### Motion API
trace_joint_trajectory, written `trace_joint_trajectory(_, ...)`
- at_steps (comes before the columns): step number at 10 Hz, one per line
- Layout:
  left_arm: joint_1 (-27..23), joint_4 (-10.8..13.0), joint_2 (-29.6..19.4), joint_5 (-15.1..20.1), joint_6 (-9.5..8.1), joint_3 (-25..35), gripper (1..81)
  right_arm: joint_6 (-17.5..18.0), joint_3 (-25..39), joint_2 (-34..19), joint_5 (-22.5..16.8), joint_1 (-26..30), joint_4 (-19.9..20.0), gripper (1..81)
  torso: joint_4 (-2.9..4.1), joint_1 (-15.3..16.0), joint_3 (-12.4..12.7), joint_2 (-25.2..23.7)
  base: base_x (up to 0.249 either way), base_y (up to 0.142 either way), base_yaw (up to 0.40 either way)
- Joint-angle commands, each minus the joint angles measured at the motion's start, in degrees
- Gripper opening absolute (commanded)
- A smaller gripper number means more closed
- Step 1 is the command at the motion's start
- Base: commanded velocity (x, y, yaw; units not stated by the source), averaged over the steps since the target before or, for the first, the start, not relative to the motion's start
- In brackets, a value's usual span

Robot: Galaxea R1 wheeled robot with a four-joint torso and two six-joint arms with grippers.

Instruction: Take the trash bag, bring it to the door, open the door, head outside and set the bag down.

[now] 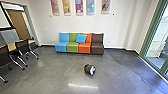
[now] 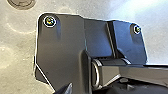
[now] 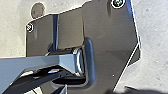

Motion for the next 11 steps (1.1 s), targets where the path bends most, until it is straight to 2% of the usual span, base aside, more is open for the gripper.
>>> trace_joint_trajectory(1, -2.7, 0.5, -0.3, 2.9, 0.2, 0.2, 81.1, -0.2, 0.1, -0.5, -3.2, 1.5, -0.3, 81.1, 0.0, 0.0, 0.0, 0.0, 0.185, 0.0, 0.0)
trace_joint_trajectory(11, -2.7, 0.5, -0.5, 2.9, 0.2, 0.2, 81.1, -0.2, 0.1, -0.4, -3.2, 1.6, -0.3, 81.1, 0.0, 0.0, 0.0, 0.0, 0.185, 0.0, 0.0)
